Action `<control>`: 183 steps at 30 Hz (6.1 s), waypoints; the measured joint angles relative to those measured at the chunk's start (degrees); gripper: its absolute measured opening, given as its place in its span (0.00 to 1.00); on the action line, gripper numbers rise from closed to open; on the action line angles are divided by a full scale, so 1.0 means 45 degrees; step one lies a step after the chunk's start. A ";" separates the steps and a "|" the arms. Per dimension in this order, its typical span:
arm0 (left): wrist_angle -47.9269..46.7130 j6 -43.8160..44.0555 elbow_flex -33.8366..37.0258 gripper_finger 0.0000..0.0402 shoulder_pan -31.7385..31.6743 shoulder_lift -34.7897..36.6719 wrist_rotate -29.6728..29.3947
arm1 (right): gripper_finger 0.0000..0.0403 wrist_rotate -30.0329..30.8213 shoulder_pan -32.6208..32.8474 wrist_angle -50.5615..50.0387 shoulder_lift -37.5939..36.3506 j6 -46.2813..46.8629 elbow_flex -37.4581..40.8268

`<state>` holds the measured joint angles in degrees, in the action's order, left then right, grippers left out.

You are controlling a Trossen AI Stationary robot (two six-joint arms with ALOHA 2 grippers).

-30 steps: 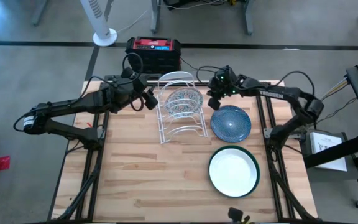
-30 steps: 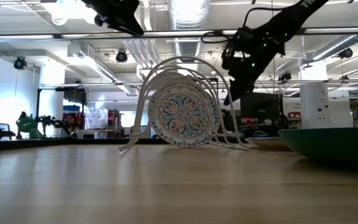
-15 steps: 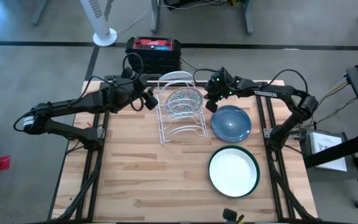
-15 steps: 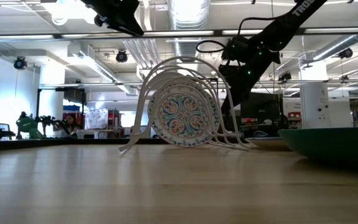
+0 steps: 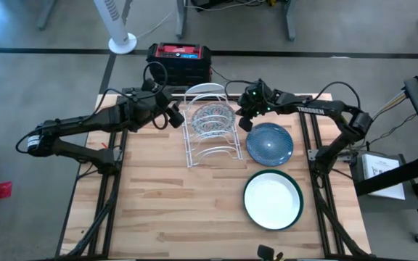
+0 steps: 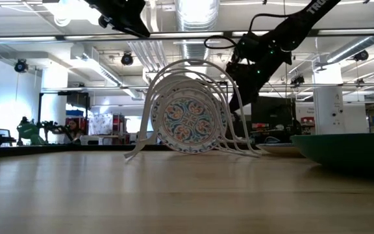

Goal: Sort dishes
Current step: Put the white patterned plate into the dish rack, then put the blue patterned plate into the dish rack

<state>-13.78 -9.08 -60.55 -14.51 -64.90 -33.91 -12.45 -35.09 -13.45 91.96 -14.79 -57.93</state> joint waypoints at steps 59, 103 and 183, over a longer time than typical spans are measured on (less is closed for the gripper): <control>-0.1258 0.1649 0.0000 0.48 0.0671 0.0000 0.0432 | 0.06 -0.1545 0.0000 -0.7417 -0.5004 0.2609 0.1157; -0.2055 0.2098 0.0000 0.48 0.1819 0.0000 0.0442 | 0.54 0.3890 -0.1632 -0.8166 -0.4206 0.6606 0.3773; -0.2463 0.2812 0.0563 0.48 0.1824 0.0053 0.0432 | 0.51 0.0737 -0.3599 -0.6262 -0.2297 0.5130 0.4398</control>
<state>-24.86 3.57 -58.02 -6.31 -64.66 -31.97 -9.14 -51.29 -41.63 81.62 8.29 -38.14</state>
